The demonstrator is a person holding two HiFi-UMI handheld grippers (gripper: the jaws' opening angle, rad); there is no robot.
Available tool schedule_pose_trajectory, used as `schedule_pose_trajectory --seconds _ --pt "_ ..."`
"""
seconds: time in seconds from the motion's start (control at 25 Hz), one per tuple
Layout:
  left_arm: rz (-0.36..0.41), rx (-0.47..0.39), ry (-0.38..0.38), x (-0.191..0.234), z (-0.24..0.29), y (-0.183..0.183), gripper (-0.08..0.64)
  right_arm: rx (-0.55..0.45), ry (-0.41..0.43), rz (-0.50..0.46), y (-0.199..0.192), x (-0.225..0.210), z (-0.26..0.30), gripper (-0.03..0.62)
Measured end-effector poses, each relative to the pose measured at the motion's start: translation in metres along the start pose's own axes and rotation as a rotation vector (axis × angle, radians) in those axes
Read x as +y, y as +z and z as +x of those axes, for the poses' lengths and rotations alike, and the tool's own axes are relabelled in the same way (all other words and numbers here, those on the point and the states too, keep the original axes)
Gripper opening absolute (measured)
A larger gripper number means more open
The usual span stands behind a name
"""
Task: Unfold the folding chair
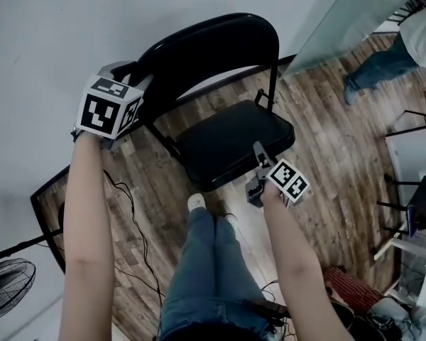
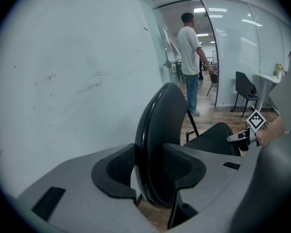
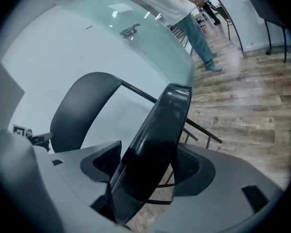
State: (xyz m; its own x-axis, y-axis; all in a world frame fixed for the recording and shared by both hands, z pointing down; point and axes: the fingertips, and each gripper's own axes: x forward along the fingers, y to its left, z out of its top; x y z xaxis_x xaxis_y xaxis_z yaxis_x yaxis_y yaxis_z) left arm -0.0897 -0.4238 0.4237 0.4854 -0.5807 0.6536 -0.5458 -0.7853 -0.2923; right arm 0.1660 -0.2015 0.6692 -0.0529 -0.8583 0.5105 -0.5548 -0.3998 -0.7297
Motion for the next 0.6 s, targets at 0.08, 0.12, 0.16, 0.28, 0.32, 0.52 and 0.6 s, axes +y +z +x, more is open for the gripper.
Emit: schedule_pose_trajectory --seconds 0.08,0.12,0.16,0.28,0.32,0.52,0.6 --pt "-0.003 -0.001 0.004 -0.004 0.001 -0.004 0.164 0.003 -0.024 0.042 -0.005 -0.013 -0.005 0.321" --pt "-0.004 0.000 0.004 -0.006 0.001 -0.006 0.164 0.004 -0.031 0.055 -0.009 -0.019 -0.008 0.321" --pt "-0.004 0.001 0.004 -0.009 0.001 -0.007 0.164 0.007 -0.035 0.062 -0.012 -0.025 -0.011 0.324" --pt "-0.010 0.004 0.013 -0.016 0.003 -0.011 0.164 0.029 -0.030 0.074 -0.020 -0.042 -0.019 0.330" --pt "-0.015 0.004 0.018 -0.018 0.004 -0.012 0.164 0.040 -0.028 0.081 -0.022 -0.048 -0.021 0.333" --pt "-0.033 0.005 0.033 -0.026 0.011 -0.020 0.164 0.064 -0.031 0.126 -0.035 -0.076 -0.030 0.353" --pt "-0.039 0.002 0.034 -0.027 0.014 -0.024 0.164 0.056 -0.042 0.143 -0.039 -0.087 -0.032 0.353"
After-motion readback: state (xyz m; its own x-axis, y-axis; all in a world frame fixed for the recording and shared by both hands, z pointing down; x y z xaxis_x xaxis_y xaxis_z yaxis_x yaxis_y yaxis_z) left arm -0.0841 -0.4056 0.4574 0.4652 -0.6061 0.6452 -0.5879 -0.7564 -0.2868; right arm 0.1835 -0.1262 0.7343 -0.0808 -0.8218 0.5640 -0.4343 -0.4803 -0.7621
